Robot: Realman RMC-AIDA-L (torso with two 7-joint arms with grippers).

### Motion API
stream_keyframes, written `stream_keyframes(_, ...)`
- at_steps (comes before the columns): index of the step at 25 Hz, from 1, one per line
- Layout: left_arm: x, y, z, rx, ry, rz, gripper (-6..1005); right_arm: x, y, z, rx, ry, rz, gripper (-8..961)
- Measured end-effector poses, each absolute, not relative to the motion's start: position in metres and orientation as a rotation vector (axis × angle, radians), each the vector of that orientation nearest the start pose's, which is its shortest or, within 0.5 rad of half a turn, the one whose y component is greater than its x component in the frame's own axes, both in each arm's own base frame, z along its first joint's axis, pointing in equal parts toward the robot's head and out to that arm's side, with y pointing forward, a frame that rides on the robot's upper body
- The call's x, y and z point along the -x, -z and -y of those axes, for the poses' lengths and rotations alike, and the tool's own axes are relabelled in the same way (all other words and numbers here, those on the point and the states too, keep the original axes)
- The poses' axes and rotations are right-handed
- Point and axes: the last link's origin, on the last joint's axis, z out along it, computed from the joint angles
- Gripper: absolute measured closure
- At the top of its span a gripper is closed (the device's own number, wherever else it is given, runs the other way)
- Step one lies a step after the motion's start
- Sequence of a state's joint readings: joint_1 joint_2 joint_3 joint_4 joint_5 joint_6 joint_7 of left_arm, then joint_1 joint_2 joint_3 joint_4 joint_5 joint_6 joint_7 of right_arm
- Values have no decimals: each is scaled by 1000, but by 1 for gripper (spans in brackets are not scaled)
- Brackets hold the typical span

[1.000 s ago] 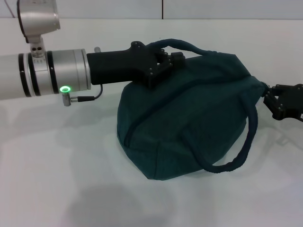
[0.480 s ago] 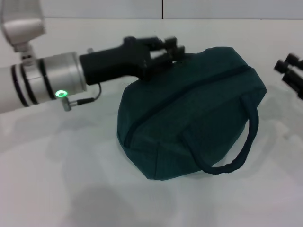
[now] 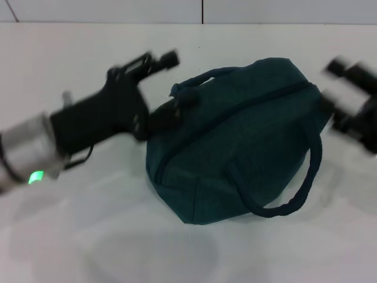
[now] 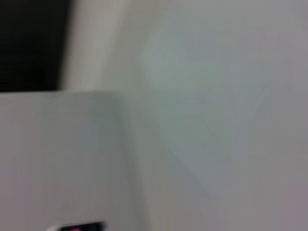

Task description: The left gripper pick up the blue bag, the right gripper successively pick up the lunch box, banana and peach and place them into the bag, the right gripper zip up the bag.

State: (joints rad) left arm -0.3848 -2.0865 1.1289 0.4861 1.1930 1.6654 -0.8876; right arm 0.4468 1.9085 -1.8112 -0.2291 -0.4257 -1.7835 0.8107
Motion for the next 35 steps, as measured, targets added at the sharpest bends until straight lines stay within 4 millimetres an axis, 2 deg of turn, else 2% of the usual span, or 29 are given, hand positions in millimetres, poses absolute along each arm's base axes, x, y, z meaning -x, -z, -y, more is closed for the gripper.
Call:
stream_keyframes(4,246,11,-262,2354,1343,118,307,-235,-3,-279,2555,-1452,-232,264)
stream_keyframes(12,257,11,-251,2334,1319,146,284,-232,10,-286,2564,-1384,-268,241)
stream_keyframes(21,259,12,-248,2332,1304,128,285,-231,12,-284,2551,-1387,-237,243)
stream_keyframes(28,258,11,-248,2345,1315,117,285,-231,3,-287,2529,-1391,-232,245)
stream_keyframes(35,259,11,-246,2344,1310,120,285,-230,6,-285,2564,-1374,-214,246)
